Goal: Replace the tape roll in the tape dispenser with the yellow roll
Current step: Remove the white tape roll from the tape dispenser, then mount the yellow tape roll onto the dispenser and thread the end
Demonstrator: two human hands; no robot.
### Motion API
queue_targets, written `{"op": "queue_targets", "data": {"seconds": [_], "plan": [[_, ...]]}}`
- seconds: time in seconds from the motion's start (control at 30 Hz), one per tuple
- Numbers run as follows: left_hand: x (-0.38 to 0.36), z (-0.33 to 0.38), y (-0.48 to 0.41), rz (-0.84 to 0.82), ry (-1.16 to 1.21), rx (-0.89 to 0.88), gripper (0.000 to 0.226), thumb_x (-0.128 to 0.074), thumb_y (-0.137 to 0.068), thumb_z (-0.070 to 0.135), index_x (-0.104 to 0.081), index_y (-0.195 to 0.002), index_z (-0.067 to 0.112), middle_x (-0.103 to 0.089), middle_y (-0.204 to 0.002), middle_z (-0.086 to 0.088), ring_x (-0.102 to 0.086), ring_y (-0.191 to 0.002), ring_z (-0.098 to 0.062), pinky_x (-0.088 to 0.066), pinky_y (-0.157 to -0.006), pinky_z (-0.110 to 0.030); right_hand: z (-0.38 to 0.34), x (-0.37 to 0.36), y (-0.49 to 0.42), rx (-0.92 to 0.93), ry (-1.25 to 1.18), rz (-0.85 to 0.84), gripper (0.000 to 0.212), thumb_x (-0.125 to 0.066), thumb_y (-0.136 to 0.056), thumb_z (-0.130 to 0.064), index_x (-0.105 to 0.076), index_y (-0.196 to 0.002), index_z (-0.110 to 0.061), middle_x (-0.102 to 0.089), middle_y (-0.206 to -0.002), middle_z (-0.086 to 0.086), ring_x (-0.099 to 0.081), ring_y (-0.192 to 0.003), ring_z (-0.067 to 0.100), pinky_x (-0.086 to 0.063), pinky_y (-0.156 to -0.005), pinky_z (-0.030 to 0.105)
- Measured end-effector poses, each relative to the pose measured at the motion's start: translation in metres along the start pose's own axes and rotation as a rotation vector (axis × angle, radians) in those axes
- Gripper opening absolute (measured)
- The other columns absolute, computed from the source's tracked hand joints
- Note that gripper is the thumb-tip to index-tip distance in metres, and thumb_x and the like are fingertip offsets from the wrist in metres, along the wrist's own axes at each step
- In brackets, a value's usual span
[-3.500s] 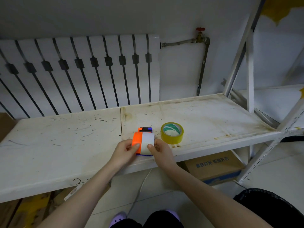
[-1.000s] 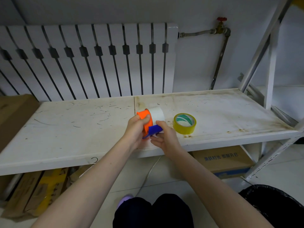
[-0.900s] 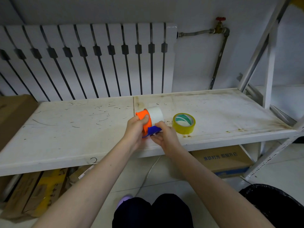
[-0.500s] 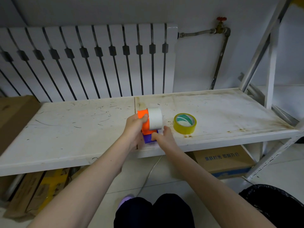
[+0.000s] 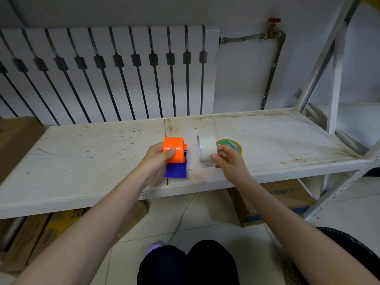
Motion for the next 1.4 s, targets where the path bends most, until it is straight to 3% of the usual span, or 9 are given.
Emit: {"op": "queue_targets", "data": {"seconds": [0.13, 0.3, 0.5, 0.73, 0.83, 0.93, 1.2, 1.3, 1.4], "plan": [[-0.017, -0.010, 0.000, -0.031, -0.037, 0.033, 0.024, -0.053, -0.092, 0.006, -0.056, -0.115, 0.008, -0.062, -0.112, -0.013, -0.058, -0.104, -0.025, -0.050, -0.085, -0.033, -0.007, 0.041, -0.012, 0.081, 0.177, 0.232, 0.017, -0.049, -0.092, -0.007, -0.062, -0.103, -0.012, -0.061, -0.098, -0.002, -0.056, -0.086, 0.008, -0.048, -0.071, 0.021], [-0.023, -0.027, -0.005, 0.019, -0.042, 0.092, 0.040, -0.058, -0.086, -0.005, -0.051, -0.122, 0.010, -0.059, -0.116, -0.012, -0.056, -0.106, -0.025, -0.050, -0.087, -0.038, 0.018, 0.097, -0.025, 0.036, 0.656, 0.443, 0.023, -0.051, -0.090, -0.011, -0.067, -0.106, -0.008, -0.063, -0.115, 0.008, -0.047, -0.111, 0.026, -0.037, -0.086, 0.028], [-0.024, -0.030, -0.014, 0.093, 0.024, 0.131, 0.015, -0.058, -0.091, 0.013, -0.054, -0.084, 0.026, -0.061, -0.090, 0.000, -0.058, -0.079, -0.014, -0.049, -0.076, -0.034, 0.055, 0.137, -0.029, -0.081, 0.828, 0.498, 0.024, -0.051, -0.091, -0.013, -0.068, -0.107, -0.009, -0.063, -0.116, 0.009, -0.048, -0.110, 0.031, -0.044, -0.079, 0.041], [-0.027, -0.037, -0.018, 0.072, -0.218, 0.157, 0.016, -0.060, -0.090, 0.010, -0.056, -0.105, 0.013, -0.061, -0.108, -0.013, -0.058, -0.091, -0.025, -0.049, -0.072, -0.030, 0.081, 0.138, -0.029, -0.205, 0.885, 0.417, 0.031, -0.048, -0.089, -0.008, -0.066, -0.114, -0.012, -0.059, -0.126, 0.007, -0.046, -0.118, 0.028, -0.046, -0.079, 0.040], [-0.021, -0.037, -0.020, 0.108, -0.243, 0.179, 0.029, -0.063, -0.088, 0.010, -0.055, -0.116, 0.010, -0.059, -0.112, -0.013, -0.055, -0.098, -0.028, -0.048, -0.086, -0.039, 0.061, 0.119, -0.032, -0.062, 0.872, 0.422, 0.040, -0.052, -0.082, -0.001, -0.061, -0.120, -0.010, -0.058, -0.129, 0.008, -0.050, -0.119, 0.029, -0.045, -0.090, 0.039], [-0.022, -0.037, -0.019, 0.114, -0.259, 0.191, 0.037, -0.063, -0.088, 0.010, -0.052, -0.123, 0.006, -0.056, -0.110, -0.011, -0.054, -0.099, -0.028, -0.047, -0.089, -0.041, 0.047, 0.079, -0.039, 0.025, 0.775, 0.226, 0.031, -0.054, -0.087, -0.010, -0.061, -0.117, -0.014, -0.064, -0.118, 0.007, -0.058, -0.105, 0.024, -0.050, -0.084, 0.034], [-0.028, -0.036, -0.010, 0.127, -0.225, 0.163, 0.018, -0.062, -0.089, 0.012, -0.049, -0.101, 0.015, -0.057, -0.108, -0.012, -0.055, -0.096, -0.027, -0.047, -0.089, -0.039, 0.054, 0.030, -0.043, 0.030, 1.066, -0.024, 0.028, -0.046, -0.093, -0.028, -0.065, -0.108, -0.014, -0.068, -0.105, 0.008, -0.061, -0.093, 0.026, -0.050, -0.081, 0.035], [-0.030, -0.037, -0.007, 0.123, -0.165, 0.184, 0.012, -0.060, -0.089, 0.008, -0.052, -0.094, 0.016, -0.060, -0.106, -0.014, -0.058, -0.096, -0.029, -0.049, -0.093, -0.041, 0.060, 0.028, -0.043, -0.042, 0.990, -0.072, 0.023, -0.049, -0.092, -0.022, -0.064, -0.105, -0.010, -0.068, -0.102, 0.010, -0.062, -0.088, 0.028, -0.054, -0.076, 0.036], [-0.023, -0.036, -0.007, 0.170, -0.101, 0.193, 0.007, -0.062, -0.088, 0.013, -0.055, -0.089, 0.011, -0.065, -0.106, -0.019, -0.062, -0.094, -0.030, -0.052, -0.092, -0.045, 0.050, 0.040, -0.040, -0.081, 0.674, 0.081, 0.022, -0.049, -0.093, -0.015, -0.063, -0.106, -0.005, -0.065, -0.098, 0.012, -0.060, -0.088, 0.029, -0.048, -0.072, 0.032]]}}
Point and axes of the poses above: each hand's wrist, its own y-axis away from the middle knuckle, its own x-axis out of the back of the hand, z = x × y, the point moved 9 cm from there along -y, towards the middle knuckle
